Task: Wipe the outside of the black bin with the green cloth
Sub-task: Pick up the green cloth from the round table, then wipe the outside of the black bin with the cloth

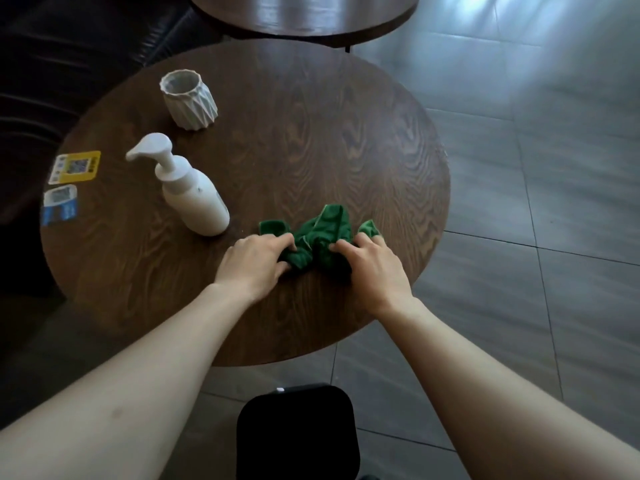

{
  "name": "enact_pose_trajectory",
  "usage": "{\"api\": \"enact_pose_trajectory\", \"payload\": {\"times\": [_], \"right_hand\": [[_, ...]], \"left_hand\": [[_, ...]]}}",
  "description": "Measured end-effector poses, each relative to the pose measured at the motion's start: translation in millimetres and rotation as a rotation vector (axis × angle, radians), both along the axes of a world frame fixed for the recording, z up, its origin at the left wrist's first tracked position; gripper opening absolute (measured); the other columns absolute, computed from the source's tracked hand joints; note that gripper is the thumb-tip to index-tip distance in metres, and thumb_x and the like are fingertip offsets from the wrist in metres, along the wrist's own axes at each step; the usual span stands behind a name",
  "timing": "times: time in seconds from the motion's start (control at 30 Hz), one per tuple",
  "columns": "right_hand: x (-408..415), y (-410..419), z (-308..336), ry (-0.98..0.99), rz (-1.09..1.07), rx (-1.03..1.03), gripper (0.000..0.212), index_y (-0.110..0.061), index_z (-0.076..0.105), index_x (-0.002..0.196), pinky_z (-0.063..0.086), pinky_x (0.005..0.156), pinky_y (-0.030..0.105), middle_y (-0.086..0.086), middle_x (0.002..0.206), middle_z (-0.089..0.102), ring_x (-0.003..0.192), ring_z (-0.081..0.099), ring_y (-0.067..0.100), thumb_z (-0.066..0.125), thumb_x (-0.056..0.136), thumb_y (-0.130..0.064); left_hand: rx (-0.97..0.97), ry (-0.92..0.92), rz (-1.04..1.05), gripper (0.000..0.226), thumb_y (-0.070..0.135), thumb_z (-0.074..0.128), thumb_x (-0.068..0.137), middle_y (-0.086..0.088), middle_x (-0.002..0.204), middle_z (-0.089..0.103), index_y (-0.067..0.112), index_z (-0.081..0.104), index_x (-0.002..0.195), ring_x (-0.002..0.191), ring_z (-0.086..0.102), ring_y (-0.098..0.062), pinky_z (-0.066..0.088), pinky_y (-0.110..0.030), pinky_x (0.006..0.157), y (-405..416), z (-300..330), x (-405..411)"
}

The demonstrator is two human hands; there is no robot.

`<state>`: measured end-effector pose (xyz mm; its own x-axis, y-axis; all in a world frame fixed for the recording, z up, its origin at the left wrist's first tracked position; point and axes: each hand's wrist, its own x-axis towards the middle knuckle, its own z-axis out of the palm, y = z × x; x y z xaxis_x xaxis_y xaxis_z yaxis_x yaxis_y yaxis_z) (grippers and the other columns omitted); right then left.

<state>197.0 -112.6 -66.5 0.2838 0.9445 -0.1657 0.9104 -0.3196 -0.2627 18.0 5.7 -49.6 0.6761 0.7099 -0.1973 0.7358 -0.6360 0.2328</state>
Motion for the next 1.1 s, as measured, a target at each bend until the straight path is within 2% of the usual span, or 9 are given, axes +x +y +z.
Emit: {"api": "enact_pose_trajectory", "payload": {"times": [0.07,0.13,0.43,0.53,0.63,0.8,1.0,1.1], "right_hand": [[-3.1,-7.7,6.6,0.024,0.006,-0.001,0.052,-0.029,0.058,0.141,0.049,0.078,0.042,0.006,0.117,0.058,0.11,0.055,0.032,0.056,0.097,-0.002],[-6.9,-19.8,15.1,0.054,-0.001,-0.005,0.051,-0.027,0.061,0.136,0.051,0.078,0.042,0.005,0.114,0.06,0.106,0.057,0.031,0.058,0.093,0.001],[-31.6,-59.8,97.6,0.008,-0.049,0.001,0.048,-0.038,0.059,0.131,0.051,0.072,0.038,-0.005,0.11,0.058,0.099,0.055,0.024,0.062,0.095,-0.007],[-43.6,-59.6,144.1,-0.014,-0.051,0.032,0.047,-0.038,0.058,0.13,0.049,0.071,0.036,-0.006,0.112,0.058,0.101,0.055,0.022,0.06,0.095,-0.006],[-57.3,-55.8,190.3,-0.041,-0.045,0.074,0.049,-0.037,0.057,0.13,0.047,0.07,0.037,-0.004,0.112,0.057,0.104,0.055,0.023,0.059,0.094,-0.004],[-82.9,-55.9,265.1,-0.1,-0.041,0.173,0.047,-0.037,0.058,0.129,0.04,0.068,0.035,-0.003,0.111,0.057,0.103,0.056,0.024,0.058,0.093,-0.005],[-114.4,-71.0,351.9,-0.175,-0.021,0.315,0.041,-0.033,0.063,0.125,0.054,0.074,0.04,0.001,0.108,0.061,0.099,0.061,0.028,0.061,0.094,-0.007],[-130.3,-79.6,386.0,-0.204,-0.026,0.374,0.038,-0.03,0.065,0.123,0.053,0.073,0.04,0.003,0.106,0.063,0.097,0.061,0.03,0.062,0.093,-0.005]], "left_hand": [[0.019,0.002,-0.024,0.022,0.028,0.062,0.095,0.003,0.107,0.07,0.034,0.058,0.116,0.102,0.066,-0.032,0.053,-0.042,0.078,-8.2,4.7,-4.6],[0.026,-0.012,-0.041,0.021,0.024,0.061,0.094,0.004,0.103,0.071,0.032,0.057,0.114,0.097,0.067,-0.031,0.053,-0.041,0.074,-17.1,10.8,-13.7],[0.03,-0.12,0.092,0.021,0.015,0.057,0.093,0.008,0.094,0.068,0.032,0.054,0.106,0.084,0.067,-0.028,0.054,-0.042,0.067,-38.0,100.7,-68.8],[0.047,-0.163,0.117,0.021,0.014,0.055,0.095,0.009,0.095,0.07,0.032,0.056,0.105,0.086,0.069,-0.024,0.055,-0.042,0.069,-39.1,147.2,-83.3],[0.085,-0.188,0.126,0.022,0.015,0.055,0.095,0.008,0.1,0.071,0.031,0.058,0.11,0.092,0.07,-0.026,0.056,-0.045,0.074,-38.5,190.6,-94.4],[0.171,-0.265,0.146,0.023,0.016,0.059,0.093,0.009,0.1,0.072,0.033,0.059,0.108,0.09,0.072,-0.026,0.057,-0.043,0.072,-43.5,262.2,-122.2],[0.19,-0.339,0.131,0.025,0.014,0.059,0.092,0.006,0.1,0.072,0.033,0.056,0.106,0.093,0.069,-0.029,0.056,-0.044,0.076,-56.4,337.8,-162.9],[0.249,-0.363,0.126,0.024,0.013,0.059,0.09,0.002,0.101,0.073,0.03,0.059,0.107,0.092,0.069,-0.033,0.054,-0.044,0.078,-64.8,370.0,-179.0]]}}
